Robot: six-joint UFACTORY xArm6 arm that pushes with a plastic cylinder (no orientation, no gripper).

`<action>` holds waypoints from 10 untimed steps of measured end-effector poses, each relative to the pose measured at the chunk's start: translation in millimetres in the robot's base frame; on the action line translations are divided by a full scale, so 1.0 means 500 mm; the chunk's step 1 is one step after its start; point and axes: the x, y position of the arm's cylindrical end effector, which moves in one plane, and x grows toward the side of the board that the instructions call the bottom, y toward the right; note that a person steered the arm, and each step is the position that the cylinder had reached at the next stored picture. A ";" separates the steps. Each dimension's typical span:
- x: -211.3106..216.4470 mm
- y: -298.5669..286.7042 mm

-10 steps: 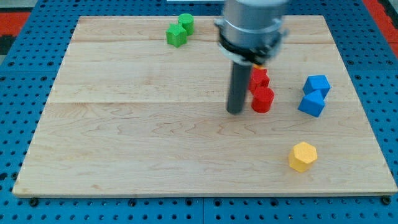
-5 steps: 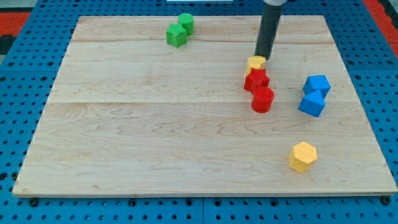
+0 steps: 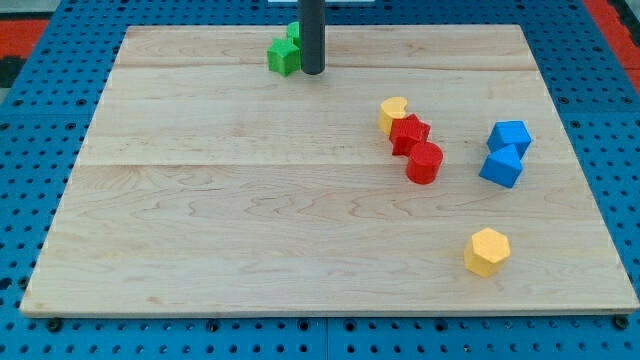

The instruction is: Push the yellow heart towards the hexagon

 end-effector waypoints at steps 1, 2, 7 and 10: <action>0.002 0.001; 0.014 0.011; -0.014 0.011; -0.067 0.011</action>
